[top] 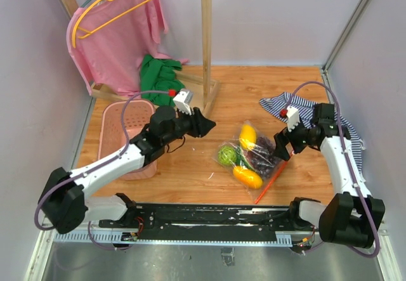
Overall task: Open the zip-top bag and remove the fake food
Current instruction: Move the zipper food storage bag to the center of the board.
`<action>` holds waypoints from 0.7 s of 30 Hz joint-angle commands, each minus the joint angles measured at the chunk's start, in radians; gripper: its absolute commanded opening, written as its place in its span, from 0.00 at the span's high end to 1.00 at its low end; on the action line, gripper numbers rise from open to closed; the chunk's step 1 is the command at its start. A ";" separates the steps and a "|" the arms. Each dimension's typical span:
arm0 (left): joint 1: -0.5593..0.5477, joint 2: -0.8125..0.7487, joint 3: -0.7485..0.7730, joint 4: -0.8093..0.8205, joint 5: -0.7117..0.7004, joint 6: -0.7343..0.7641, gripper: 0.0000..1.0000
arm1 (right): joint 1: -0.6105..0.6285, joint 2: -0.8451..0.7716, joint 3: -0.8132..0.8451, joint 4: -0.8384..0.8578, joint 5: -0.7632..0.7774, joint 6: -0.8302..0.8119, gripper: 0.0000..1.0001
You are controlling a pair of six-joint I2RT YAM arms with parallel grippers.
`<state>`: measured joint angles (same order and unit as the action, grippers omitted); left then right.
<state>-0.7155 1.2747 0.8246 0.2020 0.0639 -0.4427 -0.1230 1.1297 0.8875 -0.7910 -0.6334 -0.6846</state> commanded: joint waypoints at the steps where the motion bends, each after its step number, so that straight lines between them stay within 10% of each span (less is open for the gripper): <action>1: -0.015 -0.096 -0.126 0.147 0.186 -0.129 0.54 | -0.061 0.021 0.024 -0.017 0.033 0.034 0.02; 10: -0.374 -0.070 -0.118 0.041 -0.056 -0.067 0.55 | -0.191 0.066 0.013 0.002 0.113 0.047 0.08; 21: -0.576 0.095 -0.245 0.242 -0.200 -0.272 0.48 | -0.230 0.191 -0.009 0.009 0.189 0.055 0.67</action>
<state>-1.2648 1.3525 0.6472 0.3138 -0.0494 -0.6010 -0.3370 1.2732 0.8871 -0.7731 -0.4759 -0.6304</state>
